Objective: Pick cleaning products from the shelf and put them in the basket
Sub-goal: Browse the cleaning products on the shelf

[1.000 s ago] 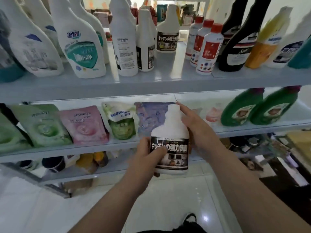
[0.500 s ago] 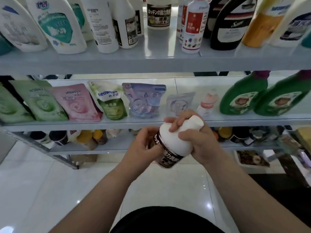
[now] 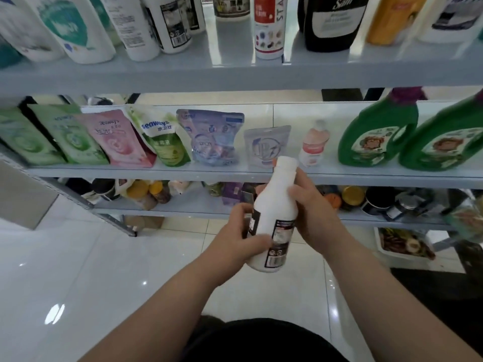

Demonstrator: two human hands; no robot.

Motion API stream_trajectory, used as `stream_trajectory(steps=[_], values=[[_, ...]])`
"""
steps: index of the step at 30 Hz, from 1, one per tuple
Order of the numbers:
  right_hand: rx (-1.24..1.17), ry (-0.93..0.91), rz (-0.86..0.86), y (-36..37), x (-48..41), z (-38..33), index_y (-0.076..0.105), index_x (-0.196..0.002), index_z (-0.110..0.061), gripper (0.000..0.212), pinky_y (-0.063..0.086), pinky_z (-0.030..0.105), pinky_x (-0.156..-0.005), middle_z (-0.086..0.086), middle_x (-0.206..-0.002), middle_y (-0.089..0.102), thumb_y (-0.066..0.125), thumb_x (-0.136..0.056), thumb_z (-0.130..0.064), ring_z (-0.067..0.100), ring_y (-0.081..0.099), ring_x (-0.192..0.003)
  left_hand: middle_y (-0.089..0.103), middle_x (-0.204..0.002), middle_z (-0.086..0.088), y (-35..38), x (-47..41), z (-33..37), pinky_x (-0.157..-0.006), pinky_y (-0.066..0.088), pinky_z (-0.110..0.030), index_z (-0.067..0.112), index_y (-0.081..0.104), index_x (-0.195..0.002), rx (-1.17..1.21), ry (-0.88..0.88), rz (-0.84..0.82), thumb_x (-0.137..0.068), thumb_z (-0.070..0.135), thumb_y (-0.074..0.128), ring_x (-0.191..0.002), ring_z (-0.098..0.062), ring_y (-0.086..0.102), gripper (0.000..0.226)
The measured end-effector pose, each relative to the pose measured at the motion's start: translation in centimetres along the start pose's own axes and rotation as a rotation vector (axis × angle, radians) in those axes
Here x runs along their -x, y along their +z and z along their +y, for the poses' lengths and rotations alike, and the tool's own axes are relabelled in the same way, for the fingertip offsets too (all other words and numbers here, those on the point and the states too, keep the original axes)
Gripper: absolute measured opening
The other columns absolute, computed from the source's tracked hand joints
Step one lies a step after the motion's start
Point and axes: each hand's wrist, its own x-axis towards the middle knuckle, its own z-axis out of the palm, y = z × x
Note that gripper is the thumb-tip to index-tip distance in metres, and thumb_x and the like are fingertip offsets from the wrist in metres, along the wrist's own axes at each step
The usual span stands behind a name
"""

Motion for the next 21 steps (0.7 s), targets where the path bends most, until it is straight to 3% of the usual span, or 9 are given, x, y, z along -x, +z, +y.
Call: stream_trajectory(steps=[2, 5, 8, 10, 12, 14, 16, 19, 21], values=[[0.059, 0.045, 0.122, -0.5, 0.2, 0.4, 0.065, -0.125, -0.047, 0.039, 0.06, 0.046, -0.09, -0.001, -0.12, 0.074, 0.06, -0.087, -0.04, 0.023, 0.071, -0.11, 0.069, -0.125, -0.019, 1.3, 0.1, 0.3, -0.082, 0.062, -0.056, 0.02, 0.049, -0.132, 0.27, -0.166, -0.033, -0.065, 0.035, 0.07, -0.106, -0.039, 0.071, 0.072], [0.197, 0.098, 0.238, -1.2, 0.4, 0.0, 0.07, -0.092, -0.063, 0.01, 0.058, 0.021, -0.069, -0.028, -0.096, 0.074, 0.067, -0.088, -0.054, -0.002, 0.073, -0.088, 0.078, -0.102, -0.016, 2.6, 0.0, 1.6, -0.059, 0.061, -0.042, 0.007, 0.061, -0.124, 0.287, -0.302, 0.039, -0.096, 0.028, 0.048, -0.08, -0.031, 0.076, 0.037], [0.37, 0.145, 0.287, -1.8, 0.1, -0.4, 0.063, -0.086, -0.054, 0.01, 0.047, 0.005, -0.059, -0.041, -0.078, 0.066, 0.07, -0.092, -0.051, -0.022, 0.062, -0.077, 0.078, -0.085, -0.011, 3.1, -0.3, 2.1, -0.05, 0.056, -0.032, 0.01, 0.068, -0.105, 0.171, -0.392, 0.167, -0.103, 0.027, 0.038, -0.065, -0.023, 0.073, 0.035], [0.38, 0.181, 0.304, -1.6, -0.1, -0.2, 0.064, -0.085, -0.052, 0.009, 0.053, 0.014, -0.069, -0.034, -0.082, 0.068, 0.07, -0.092, -0.051, -0.016, 0.065, -0.079, 0.077, -0.079, -0.009, 2.9, -0.2, 1.9, -0.046, 0.052, -0.029, 0.014, 0.069, -0.099, 0.136, -0.368, 0.241, -0.104, 0.035, 0.039, -0.059, -0.021, 0.071, 0.037], [0.172, 0.237, 0.29, -0.8, -0.1, 0.2, 0.074, -0.095, -0.042, 0.012, 0.059, 0.035, -0.087, -0.016, -0.096, 0.076, 0.065, -0.096, -0.05, 0.006, 0.073, -0.093, 0.075, -0.078, -0.008, 2.1, 0.1, 1.6, -0.041, 0.047, -0.026, 0.013, 0.069, -0.099, 0.245, -0.357, 0.271, -0.104, 0.039, 0.042, -0.057, -0.023, 0.067, 0.038], [-0.117, 0.307, 0.208, 0.4, 0.1, 0.8, 0.071, -0.121, -0.018, 0.046, 0.052, 0.048, -0.098, 0.012, -0.117, 0.074, 0.06, -0.096, -0.056, 0.033, 0.068, -0.113, 0.069, -0.093, -0.012, 1.0, 0.4, 1.3, -0.038, 0.041, -0.022, 0.011, 0.069, -0.114, 0.514, -0.405, 0.173, -0.099, 0.039, 0.048, -0.072, -0.031, 0.064, 0.038], [-0.274, 0.385, 0.08, 2.0, 0.4, 1.4, 0.063, -0.126, -0.006, 0.08, 0.045, 0.042, -0.09, 0.023, -0.12, 0.065, 0.072, -0.077, -0.069, 0.044, 0.058, -0.11, 0.065, -0.104, -0.016, 0.2, 0.9, 1.0, -0.032, 0.043, -0.021, 0.011, 0.068, -0.124, 0.778, -0.489, -0.005, -0.091, 0.039, 0.053, -0.086, -0.037, 0.065, 0.045], [-0.393, 0.473, -0.041, 3.9, 0.1, 2.4, 0.059, -0.119, -0.01, 0.088, 0.026, 0.038, -0.073, 0.024, -0.103, 0.04, 0.079, -0.063, -0.075, 0.034, 0.027, -0.097, 0.071, -0.101, -0.021, -1.0, 1.4, 0.5, -0.032, 0.05, -0.027, 0.007, 0.072, -0.117, 0.987, -0.529, -0.226, -0.099, 0.048, 0.04, -0.079, -0.038, 0.075, 0.055], [-0.363, 0.461, 0.011, 4.7, -0.6, 2.8, 0.06, -0.116, -0.007, 0.08, 0.034, 0.034, -0.069, 0.026, -0.099, 0.053, 0.07, -0.075, -0.075, 0.036, 0.045, -0.086, 0.072, -0.1, -0.022, -2.0, 1.3, 0.5, -0.038, 0.055, -0.029, 0.006, 0.069, -0.12, 0.94, -0.522, -0.258, -0.098, 0.051, 0.043, -0.079, -0.038, 0.075, 0.056]])
